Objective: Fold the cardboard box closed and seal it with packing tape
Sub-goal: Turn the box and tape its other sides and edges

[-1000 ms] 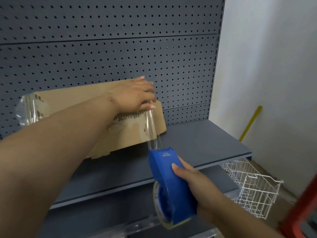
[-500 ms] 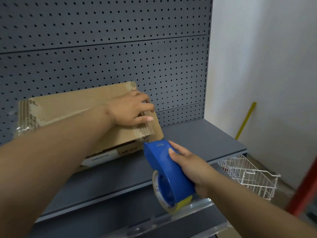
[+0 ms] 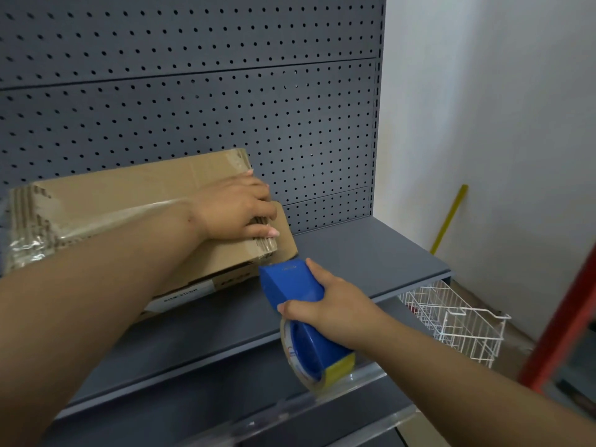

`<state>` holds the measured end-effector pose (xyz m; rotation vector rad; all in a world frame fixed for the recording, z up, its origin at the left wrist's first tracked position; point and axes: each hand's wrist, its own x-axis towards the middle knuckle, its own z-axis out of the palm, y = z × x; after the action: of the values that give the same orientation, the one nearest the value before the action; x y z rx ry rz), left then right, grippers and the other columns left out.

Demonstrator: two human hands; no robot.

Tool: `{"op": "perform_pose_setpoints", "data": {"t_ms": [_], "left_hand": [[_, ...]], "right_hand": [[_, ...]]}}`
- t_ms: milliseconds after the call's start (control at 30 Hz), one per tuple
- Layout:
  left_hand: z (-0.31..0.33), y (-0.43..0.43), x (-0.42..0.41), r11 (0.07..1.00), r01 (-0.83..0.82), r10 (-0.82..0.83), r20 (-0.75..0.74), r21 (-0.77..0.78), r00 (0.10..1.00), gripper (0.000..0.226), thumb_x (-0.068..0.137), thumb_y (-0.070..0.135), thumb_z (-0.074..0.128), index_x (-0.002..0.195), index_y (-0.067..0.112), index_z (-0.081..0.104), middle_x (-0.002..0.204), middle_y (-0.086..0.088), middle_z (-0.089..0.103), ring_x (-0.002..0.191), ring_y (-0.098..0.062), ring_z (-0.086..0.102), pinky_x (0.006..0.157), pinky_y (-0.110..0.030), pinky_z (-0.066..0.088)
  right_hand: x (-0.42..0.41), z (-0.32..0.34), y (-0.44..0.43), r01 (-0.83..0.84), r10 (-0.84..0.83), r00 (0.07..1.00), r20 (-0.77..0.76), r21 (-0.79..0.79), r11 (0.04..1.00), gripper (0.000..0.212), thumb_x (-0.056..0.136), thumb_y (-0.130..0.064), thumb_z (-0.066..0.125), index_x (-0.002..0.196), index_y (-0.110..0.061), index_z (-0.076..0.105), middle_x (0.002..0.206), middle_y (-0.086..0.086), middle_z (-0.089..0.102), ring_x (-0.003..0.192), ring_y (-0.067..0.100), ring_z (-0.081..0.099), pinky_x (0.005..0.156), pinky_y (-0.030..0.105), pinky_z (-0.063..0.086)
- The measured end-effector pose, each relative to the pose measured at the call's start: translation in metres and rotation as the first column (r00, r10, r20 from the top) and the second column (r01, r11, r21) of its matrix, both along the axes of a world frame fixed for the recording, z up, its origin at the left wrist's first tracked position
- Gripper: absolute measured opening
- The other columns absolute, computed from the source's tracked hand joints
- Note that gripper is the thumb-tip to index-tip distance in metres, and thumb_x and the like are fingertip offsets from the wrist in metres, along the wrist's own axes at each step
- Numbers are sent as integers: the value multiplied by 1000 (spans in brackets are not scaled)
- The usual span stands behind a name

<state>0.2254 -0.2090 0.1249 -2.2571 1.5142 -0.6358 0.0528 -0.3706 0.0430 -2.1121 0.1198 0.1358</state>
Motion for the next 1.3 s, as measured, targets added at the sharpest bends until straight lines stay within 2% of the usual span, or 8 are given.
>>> {"op": "perform_pose_setpoints", "data": {"t_ms": [233, 367, 567, 733, 933, 1067, 1200, 1300], "left_hand": [[-1, -4, -1, 1000, -27, 27, -2, 12, 1000, 79, 80, 75, 9, 85, 22, 67, 91, -1, 62, 104, -25, 54, 108, -46, 27], [-4, -2, 1, 999, 10, -11, -5, -31, 1000, 66, 81, 70, 22, 101, 26, 66, 105, 0, 63, 119, -27, 50, 111, -50, 19], [-17, -3, -14, 998, 59, -59, -101, -5, 993, 35, 91, 38, 38, 97, 19, 67, 105, -1, 64, 118, -21, 51, 112, -37, -6], [-36, 3, -30, 991, -89, 86, 34, 100, 996, 50, 83, 65, 34, 99, 21, 53, 119, -2, 59, 133, -21, 34, 114, -43, -7], [-56, 6, -38, 994, -91, 87, 77, 54, 993, 30, 81, 41, 49, 93, 15, 55, 94, -2, 62, 112, -24, 49, 116, -50, -5], [-59, 11, -33, 999, 5, -12, 140, 53, 990, 17, 74, 34, 55, 83, 20, 58, 80, 3, 62, 96, -22, 59, 114, -56, 9], [-61, 10, -36, 987, 44, -70, 162, 157, 984, 4, 75, 38, 67, 75, 34, 68, 78, 10, 64, 100, -20, 63, 111, -63, 2], [-59, 5, -42, 965, -63, 32, 123, 255, 992, 20, 78, 50, 63, 74, 31, 69, 78, 10, 66, 107, -21, 60, 102, -68, 1]], "right_hand": [[2, -7, 10, -149, 123, 988, -93, -386, 910, 95, 77, -56, 64, 152, -32, 11, 147, 6, 42, 129, 26, 44, 101, 32, 41], [7, 1, -13, 125, -97, 990, 103, -325, 937, 93, 76, -58, 64, 151, -35, 15, 141, 5, 50, 123, 26, 50, 93, 32, 45], [45, 40, -60, 350, -220, 933, 285, -576, 738, 93, 78, -59, 60, 151, -35, 8, 124, 7, 59, 100, 28, 57, 71, 31, 45], [63, 27, -70, 355, -257, 935, 245, -676, 646, 94, 79, -56, 60, 151, -35, 4, 111, 10, 62, 80, 25, 50, 63, 31, 44], [75, 3, -61, 335, -198, 942, 271, -719, 610, 92, 81, -56, 56, 150, -36, -1, 93, 5, 59, 79, 24, 56, 62, 31, 50], [92, -12, -65, 294, -98, 953, 287, -796, 529, 95, 81, -58, 56, 150, -38, -6, 104, 9, 61, 87, 27, 62, 65, 34, 55], [104, -20, -70, 209, -43, 976, 215, -856, 472, 94, 84, -55, 57, 149, -40, -10, 117, 16, 52, 87, 30, 63, 67, 38, 56], [108, -25, -75, 151, -24, 987, 157, -885, 440, 93, 86, -54, 56, 148, -41, -12, 125, 17, 47, 90, 31, 62, 55, 34, 48]]}}
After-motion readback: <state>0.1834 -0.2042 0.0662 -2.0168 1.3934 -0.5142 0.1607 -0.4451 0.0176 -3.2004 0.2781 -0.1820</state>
